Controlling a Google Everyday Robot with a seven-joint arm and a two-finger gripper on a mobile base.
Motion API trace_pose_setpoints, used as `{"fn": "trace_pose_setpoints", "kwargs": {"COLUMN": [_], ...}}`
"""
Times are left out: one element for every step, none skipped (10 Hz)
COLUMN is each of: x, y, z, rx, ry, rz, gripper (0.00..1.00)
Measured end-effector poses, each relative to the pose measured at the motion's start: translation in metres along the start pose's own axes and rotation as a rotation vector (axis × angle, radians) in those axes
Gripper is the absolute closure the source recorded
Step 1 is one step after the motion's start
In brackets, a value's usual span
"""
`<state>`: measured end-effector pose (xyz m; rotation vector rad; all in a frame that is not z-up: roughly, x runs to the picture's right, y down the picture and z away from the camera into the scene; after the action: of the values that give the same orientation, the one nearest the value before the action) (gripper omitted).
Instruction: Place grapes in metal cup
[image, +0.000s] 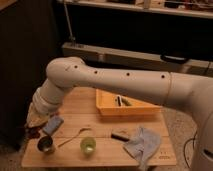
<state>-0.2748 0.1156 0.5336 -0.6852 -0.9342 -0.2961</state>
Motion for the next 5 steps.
{"fn": "trace_pose_setpoints", "kwargs": {"x": [0.011,0.016,0.024,0.027,0.026], "y": [0.0,0.001,0.001,0.002,0.003], "z": [0.013,0.019,0.027,0.034,0.041], "rx": [-0.013,-0.018,-0.029,-0.041,-0.064], "ry": [-0.027,-0.038,-0.053,-0.061,-0.07], "rz": [0.013,0.018,0.023,0.022,0.017], "gripper": [1.0,1.0,1.0,1.0,1.0]}}
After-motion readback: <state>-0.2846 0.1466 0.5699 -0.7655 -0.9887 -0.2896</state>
